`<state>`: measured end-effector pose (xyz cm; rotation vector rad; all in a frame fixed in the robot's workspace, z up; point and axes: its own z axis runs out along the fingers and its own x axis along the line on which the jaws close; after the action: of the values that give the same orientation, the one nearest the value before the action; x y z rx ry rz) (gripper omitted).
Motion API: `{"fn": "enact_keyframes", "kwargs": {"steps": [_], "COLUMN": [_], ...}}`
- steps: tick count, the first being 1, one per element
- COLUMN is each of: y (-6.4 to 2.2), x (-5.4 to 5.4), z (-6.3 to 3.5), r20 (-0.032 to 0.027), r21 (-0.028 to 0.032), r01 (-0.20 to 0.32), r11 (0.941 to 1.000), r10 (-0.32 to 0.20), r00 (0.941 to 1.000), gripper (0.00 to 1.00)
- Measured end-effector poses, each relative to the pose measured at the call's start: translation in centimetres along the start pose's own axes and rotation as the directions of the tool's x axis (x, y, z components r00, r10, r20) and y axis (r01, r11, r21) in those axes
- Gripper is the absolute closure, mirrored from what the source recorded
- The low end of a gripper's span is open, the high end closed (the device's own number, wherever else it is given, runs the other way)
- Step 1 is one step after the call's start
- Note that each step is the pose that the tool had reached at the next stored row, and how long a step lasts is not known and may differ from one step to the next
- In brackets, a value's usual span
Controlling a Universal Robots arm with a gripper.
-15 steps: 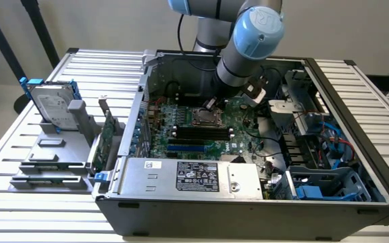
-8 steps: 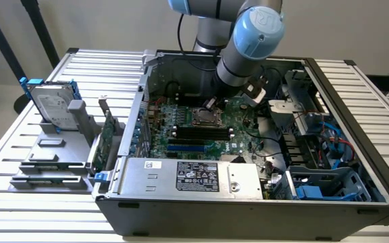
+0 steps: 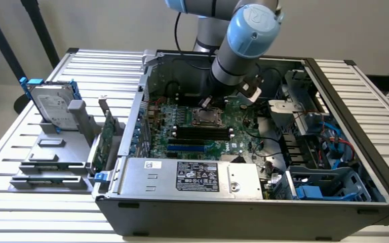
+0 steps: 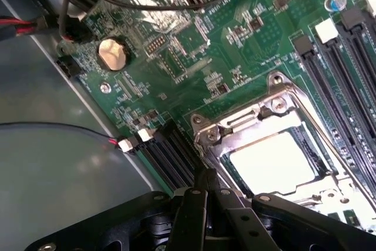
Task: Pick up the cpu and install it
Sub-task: 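Install the first cpu locking lever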
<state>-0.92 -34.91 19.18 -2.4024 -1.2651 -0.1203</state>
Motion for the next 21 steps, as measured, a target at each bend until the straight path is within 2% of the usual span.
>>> {"fn": "enact_keyframes", "kwargs": {"steps": [5,15,17,21], "y": [-0.86,-1.66,-1.9,-2.41], "x": [-0.6,-1.0,-1.1,-1.2], "z": [0.12,0.29,0.36,0.5], "r20": [0.003,0.015,0.0136,0.0062], "r21": [0.0027,0.0141,0.0165,0.0228], "r01": [0.007,0.039,0.042,0.046], "r11": [1.0,0.9991,0.999,0.9987], "r10": [-0.007,-0.04,-0.042,-0.046], "r00": [1.0,0.9991,0.999,0.9989], "gripper": [0.89,0.89,0.89,0.89]}}
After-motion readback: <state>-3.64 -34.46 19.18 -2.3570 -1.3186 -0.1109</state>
